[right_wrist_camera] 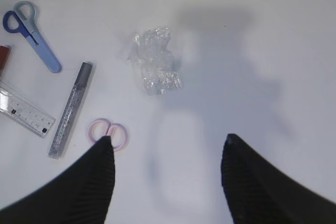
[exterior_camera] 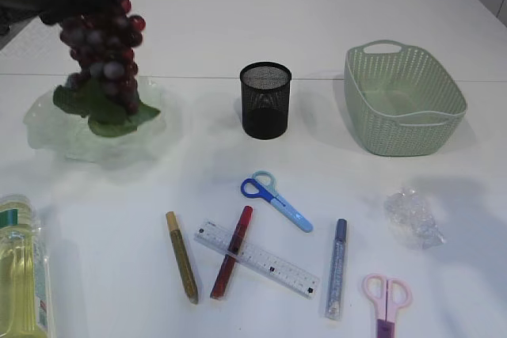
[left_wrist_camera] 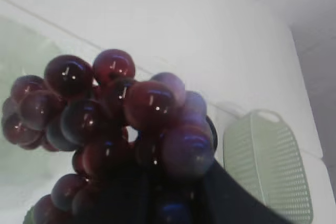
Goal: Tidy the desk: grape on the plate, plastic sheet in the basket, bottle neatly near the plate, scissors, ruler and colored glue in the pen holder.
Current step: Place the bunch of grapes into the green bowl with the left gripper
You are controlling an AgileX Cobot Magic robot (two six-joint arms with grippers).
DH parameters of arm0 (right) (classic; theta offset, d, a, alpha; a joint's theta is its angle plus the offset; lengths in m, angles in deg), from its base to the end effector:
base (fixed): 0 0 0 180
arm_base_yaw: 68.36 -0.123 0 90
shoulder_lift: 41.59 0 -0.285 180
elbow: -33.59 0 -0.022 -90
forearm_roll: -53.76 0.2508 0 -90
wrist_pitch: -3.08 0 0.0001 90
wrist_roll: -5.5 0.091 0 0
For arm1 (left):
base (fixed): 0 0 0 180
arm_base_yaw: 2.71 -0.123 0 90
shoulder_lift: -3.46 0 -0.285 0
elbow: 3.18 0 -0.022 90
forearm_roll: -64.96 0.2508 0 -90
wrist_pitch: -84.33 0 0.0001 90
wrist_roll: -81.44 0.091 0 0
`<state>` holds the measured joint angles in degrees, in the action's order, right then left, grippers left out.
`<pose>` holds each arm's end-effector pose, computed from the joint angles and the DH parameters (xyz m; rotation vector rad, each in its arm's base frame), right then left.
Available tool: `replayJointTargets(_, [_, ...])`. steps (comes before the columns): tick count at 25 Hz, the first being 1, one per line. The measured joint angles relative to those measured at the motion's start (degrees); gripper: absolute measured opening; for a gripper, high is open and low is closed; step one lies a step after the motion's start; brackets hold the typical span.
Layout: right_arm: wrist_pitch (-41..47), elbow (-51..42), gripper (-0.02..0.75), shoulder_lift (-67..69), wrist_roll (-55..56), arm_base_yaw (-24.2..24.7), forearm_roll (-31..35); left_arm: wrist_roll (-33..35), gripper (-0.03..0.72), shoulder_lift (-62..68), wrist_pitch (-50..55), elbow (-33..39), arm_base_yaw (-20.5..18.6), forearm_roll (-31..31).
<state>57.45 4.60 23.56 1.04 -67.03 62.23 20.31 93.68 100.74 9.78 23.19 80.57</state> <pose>0.1797 0.0067 0.3086 -0.0030 2.5826 0.1498 0.2995 -0.1377 0.3281 -0.4248 2.1072 -0.6779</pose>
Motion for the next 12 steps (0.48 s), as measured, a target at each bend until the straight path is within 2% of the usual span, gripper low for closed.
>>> replayJointTargets(8, [0.5, 0.0, 0.498, 0.6, 0.0, 0.0, 0.0, 0.0, 0.123, 7.2, 0.0, -12.2, -9.3, 4.7])
replayJointTargets(12, [0.5, 0.0, 0.498, 0.7, 0.0, 0.0, 0.0, 0.0, 0.123, 14.8, 0.0, -17.7, -11.4, 5.4])
